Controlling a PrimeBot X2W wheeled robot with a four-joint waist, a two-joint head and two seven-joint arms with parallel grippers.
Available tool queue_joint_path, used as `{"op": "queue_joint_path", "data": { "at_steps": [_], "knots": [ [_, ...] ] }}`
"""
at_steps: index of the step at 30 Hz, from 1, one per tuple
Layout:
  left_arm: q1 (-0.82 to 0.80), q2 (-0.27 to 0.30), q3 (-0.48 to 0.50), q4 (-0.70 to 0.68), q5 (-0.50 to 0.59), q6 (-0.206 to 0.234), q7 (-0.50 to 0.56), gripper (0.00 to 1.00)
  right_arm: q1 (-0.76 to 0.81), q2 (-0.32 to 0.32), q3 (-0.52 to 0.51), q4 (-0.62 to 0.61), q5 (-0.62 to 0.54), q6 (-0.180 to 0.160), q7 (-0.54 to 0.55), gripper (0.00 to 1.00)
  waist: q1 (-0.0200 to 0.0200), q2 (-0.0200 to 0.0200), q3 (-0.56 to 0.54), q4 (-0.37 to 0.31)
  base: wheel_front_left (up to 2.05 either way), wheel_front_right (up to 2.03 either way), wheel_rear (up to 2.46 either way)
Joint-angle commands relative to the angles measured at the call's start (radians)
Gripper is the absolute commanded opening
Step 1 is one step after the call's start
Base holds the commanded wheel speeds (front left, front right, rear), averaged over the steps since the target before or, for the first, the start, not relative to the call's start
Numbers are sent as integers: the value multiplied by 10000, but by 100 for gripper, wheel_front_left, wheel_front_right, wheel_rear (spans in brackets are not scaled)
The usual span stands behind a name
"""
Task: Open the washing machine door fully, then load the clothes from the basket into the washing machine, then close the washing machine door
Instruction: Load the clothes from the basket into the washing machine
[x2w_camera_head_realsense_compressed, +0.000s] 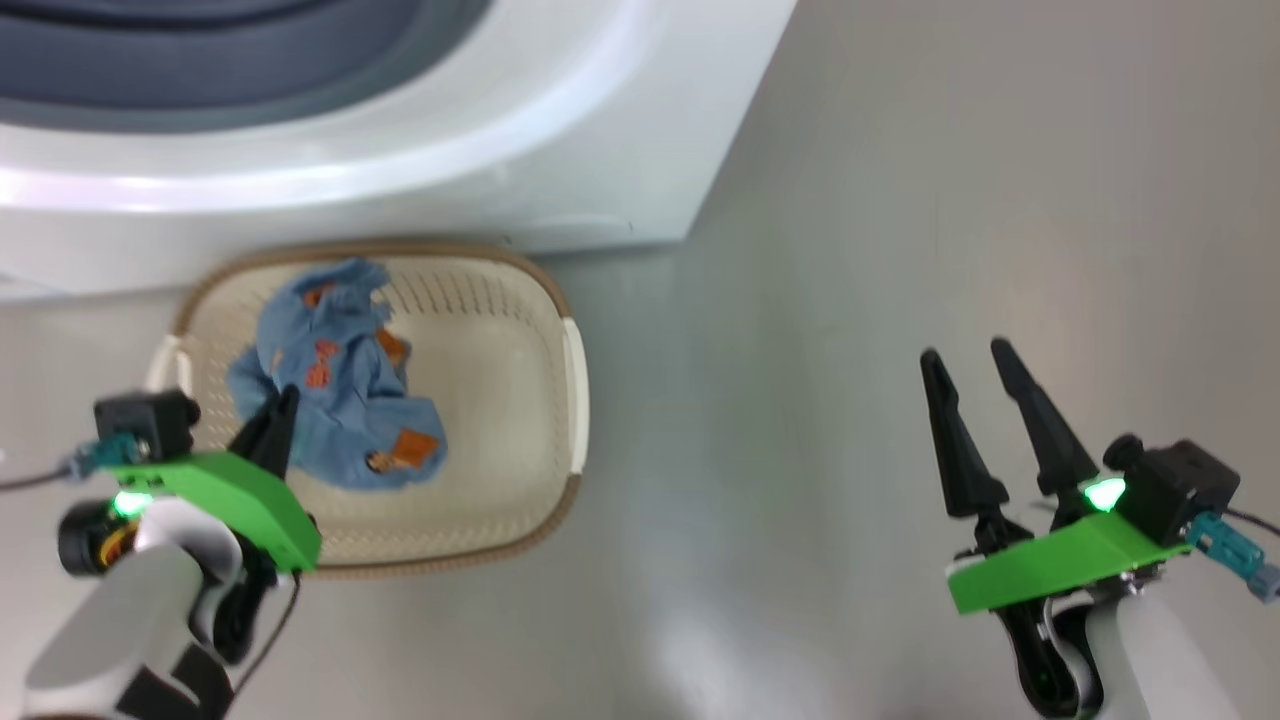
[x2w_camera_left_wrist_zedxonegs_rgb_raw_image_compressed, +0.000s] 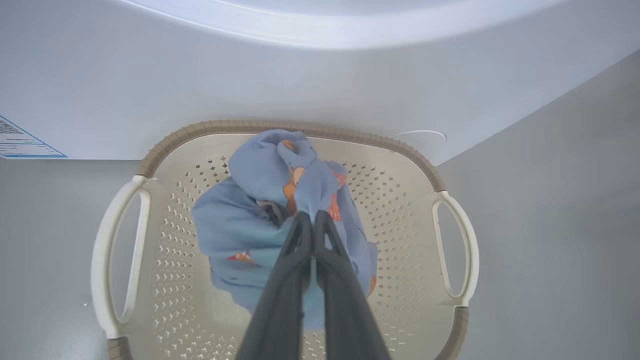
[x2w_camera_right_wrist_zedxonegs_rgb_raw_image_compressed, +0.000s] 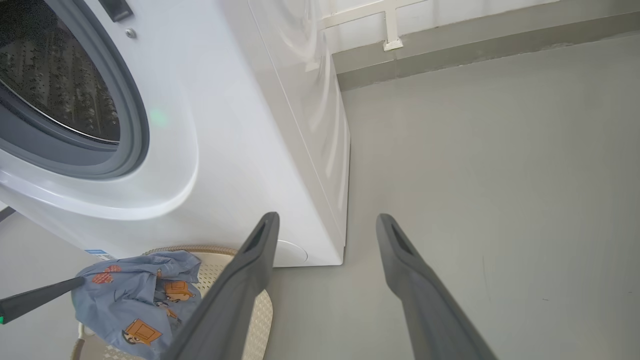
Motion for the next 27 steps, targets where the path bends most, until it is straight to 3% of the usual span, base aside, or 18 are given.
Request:
{"op": "queue_joint_path", "data": {
  "at_steps": [1, 11, 27],
  "knots": [
    [217, 343, 474, -197, 191, -14, -105, 0, 321, -80, 219, -137, 146, 16, -76, 100, 0, 0, -1093, 451, 0, 0, 0],
    [2322, -120, 2722, -1748, 2008, -14, -106, 0, 1426, -634, 95, 379, 447, 16, -76, 100, 0, 0, -3047, 942, 0, 0, 0],
    [4907, -336, 4919, -4415, 3828, -14, -106, 0, 2697, -1077, -246, 490, 750, 16, -76, 100, 0, 0, -4637, 1423, 0, 0, 0]
  ]
}}
